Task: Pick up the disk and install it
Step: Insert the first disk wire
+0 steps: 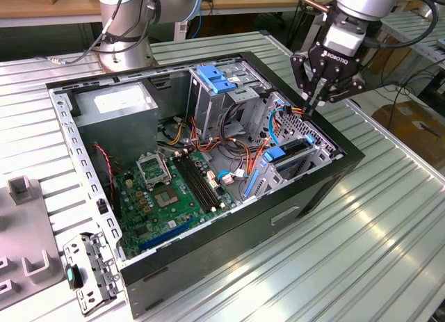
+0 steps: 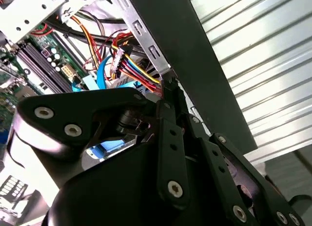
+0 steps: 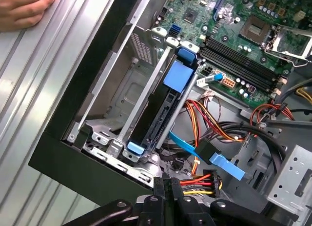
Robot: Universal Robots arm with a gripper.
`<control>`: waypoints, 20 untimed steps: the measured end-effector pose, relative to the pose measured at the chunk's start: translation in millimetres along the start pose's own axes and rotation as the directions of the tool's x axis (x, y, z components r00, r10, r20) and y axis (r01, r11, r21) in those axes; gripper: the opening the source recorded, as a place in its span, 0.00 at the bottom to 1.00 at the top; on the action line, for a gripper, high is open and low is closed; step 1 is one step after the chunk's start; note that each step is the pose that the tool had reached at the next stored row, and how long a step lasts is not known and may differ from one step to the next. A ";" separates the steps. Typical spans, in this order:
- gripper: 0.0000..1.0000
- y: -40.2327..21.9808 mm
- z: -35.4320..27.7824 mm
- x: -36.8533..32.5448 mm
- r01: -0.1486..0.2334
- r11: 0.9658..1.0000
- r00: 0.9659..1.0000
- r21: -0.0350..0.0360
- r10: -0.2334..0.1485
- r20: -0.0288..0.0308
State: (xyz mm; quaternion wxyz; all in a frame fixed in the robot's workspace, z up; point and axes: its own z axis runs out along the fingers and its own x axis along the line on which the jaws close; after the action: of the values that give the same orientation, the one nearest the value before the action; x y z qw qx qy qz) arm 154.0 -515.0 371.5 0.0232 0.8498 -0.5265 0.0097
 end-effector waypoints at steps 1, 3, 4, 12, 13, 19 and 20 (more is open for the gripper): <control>0.16 0.0 0.1 0.0 -0.014 1.000 1.000 -0.001 0.014 0.000; 0.16 1.0 0.3 -0.5 -0.028 1.000 1.000 -0.001 0.028 0.001; 0.16 1.8 0.2 -0.9 -0.028 1.000 1.000 -0.001 0.028 0.001; 0.16 3.1 1.2 -1.6 -0.132 0.991 0.991 -0.006 0.132 0.003; 0.16 3.1 1.6 -1.6 -0.162 0.987 0.987 -0.007 0.162 0.004; 0.16 3.7 2.9 -2.0 -0.225 0.974 0.974 -0.010 0.225 0.006; 0.16 4.2 3.0 -2.2 -0.226 0.974 0.974 -0.010 0.226 0.006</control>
State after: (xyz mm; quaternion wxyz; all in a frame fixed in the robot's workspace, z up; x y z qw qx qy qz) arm 149.3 -515.0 368.5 0.0240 0.7844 -0.6198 0.0069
